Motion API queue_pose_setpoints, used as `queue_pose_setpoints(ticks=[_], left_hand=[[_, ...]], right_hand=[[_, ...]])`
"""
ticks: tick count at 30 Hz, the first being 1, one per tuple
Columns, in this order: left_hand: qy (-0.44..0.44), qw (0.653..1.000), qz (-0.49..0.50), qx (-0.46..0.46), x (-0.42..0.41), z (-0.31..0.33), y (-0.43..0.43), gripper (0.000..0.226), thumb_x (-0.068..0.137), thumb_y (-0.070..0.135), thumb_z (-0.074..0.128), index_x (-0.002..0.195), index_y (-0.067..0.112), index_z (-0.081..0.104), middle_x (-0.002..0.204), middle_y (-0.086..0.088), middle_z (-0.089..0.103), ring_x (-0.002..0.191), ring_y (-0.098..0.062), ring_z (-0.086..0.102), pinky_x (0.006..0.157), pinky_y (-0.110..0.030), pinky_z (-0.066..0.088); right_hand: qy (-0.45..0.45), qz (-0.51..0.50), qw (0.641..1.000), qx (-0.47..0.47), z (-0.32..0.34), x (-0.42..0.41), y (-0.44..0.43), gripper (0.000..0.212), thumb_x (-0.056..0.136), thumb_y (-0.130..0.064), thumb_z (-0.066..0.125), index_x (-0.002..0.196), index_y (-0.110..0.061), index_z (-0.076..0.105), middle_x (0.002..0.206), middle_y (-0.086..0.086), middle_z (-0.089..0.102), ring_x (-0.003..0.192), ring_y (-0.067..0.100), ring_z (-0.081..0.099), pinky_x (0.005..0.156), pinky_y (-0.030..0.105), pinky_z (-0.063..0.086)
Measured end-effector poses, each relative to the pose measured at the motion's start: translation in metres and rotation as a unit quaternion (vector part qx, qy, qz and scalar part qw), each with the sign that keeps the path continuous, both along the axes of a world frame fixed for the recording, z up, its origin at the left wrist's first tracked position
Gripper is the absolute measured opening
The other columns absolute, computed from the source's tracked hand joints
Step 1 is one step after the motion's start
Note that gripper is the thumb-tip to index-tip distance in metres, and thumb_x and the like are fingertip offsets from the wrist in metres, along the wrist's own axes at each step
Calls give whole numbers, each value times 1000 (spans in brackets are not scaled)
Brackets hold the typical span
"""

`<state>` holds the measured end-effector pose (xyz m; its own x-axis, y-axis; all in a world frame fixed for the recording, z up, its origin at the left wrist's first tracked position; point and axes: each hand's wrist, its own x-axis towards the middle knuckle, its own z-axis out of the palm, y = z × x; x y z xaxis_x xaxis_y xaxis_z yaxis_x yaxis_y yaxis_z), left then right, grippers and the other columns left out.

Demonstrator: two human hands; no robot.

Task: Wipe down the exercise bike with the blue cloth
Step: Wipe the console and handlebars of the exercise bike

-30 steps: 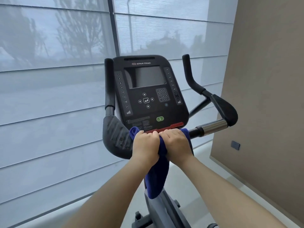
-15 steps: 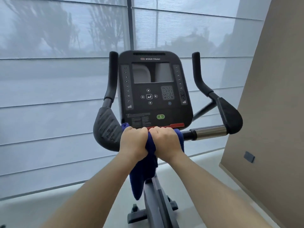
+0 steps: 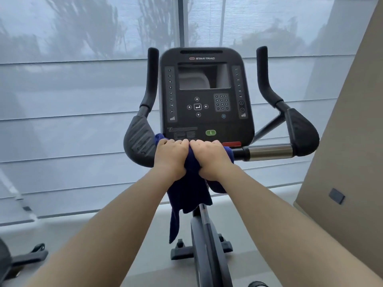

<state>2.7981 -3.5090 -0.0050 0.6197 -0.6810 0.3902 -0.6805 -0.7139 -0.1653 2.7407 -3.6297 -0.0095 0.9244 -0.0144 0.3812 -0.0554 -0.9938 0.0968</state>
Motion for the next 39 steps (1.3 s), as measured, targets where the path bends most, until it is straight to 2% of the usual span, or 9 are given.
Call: queue_pose_setpoints(ticks=[5, 8, 12, 19, 24, 27, 30, 35, 39], left_hand=[[-43, 999, -8, -14, -6, -4, 4, 29, 72, 12, 55, 88, 19, 32, 97, 1, 55, 94, -23, 53, 84, -32, 31], [-72, 997, -37, 6, -13, -15, 13, 41, 79, 18, 52, 117, 14, 36, 117, -2, 46, 109, -23, 43, 93, -34, 27], [-58, 993, -76, 74, -16, -19, 37, 77, 86, 27, 52, 145, 9, 6, 149, -6, 17, 136, -25, 18, 107, -38, 20], [-10, 979, -193, 71, 9, 34, 68, 44, 93, 14, 47, 135, 21, 38, 133, 2, 46, 123, -18, 46, 83, -40, 51], [-35, 974, -218, 55, 40, 49, 105, 55, 85, 20, 55, 136, 31, 38, 137, 7, 41, 125, -15, 40, 75, -33, 51], [-12, 966, -252, 51, 58, 45, 135, 76, 78, 54, 62, 143, 34, 28, 148, 11, 32, 134, -12, 32, 87, -32, 48], [-2, 968, -249, 27, 82, 37, 160, 82, 81, 60, 55, 147, 28, 19, 153, 10, 25, 139, -11, 25, 102, -30, 39], [-12, 969, -248, -13, 112, 26, 178, 75, 89, 51, 46, 149, 20, 13, 156, 5, 19, 142, -13, 19, 111, -28, 25], [-9, 958, -283, -39, 122, 18, 175, 71, 91, 51, 42, 149, 22, 12, 156, 7, 18, 143, -10, 17, 111, -26, 23]], right_hand=[[-116, -27, 993, 24, -29, -11, 11, 55, 68, -14, 61, 119, -20, 41, 116, -2, 48, 110, 21, 46, 95, 33, 30], [-110, 3, 988, 105, -40, -26, 14, 81, 67, -13, 60, 139, -19, 26, 141, -1, 32, 136, 21, 21, 116, 35, 5], [-62, 14, 985, 158, -33, -48, 13, 84, 74, -1, 52, 147, -24, 18, 156, -4, 13, 144, 15, -2, 114, 28, -4], [-62, -26, 932, 355, -8, -51, 59, 61, 83, -10, 56, 141, -16, 36, 152, 2, 20, 143, 22, 11, 116, 32, 15], [-35, -103, 952, 284, 0, -21, 108, 87, 70, -60, 60, 138, -16, 28, 144, 5, 30, 137, 27, 17, 114, 41, 18], [-38, -170, 963, 206, -7, 3, 130, 101, 74, -76, 40, 145, -10, 13, 154, 11, 17, 142, 29, 8, 116, 45, 5], [-65, -209, 963, 158, -21, 25, 143, 84, 91, -60, 28, 146, -4, -2, 157, 14, 0, 144, 28, -6, 115, 46, -6], [-189, -233, 941, 155, -20, 51, 161, 56, 99, -36, 28, 144, -4, 21, 152, 14, 23, 142, 27, 16, 116, 41, 3], [-172, -226, 948, 142, 1, 81, 166, 47, 101, -31, 26, 142, -7, 29, 151, 14, 27, 141, 28, 18, 115, 40, 9]])
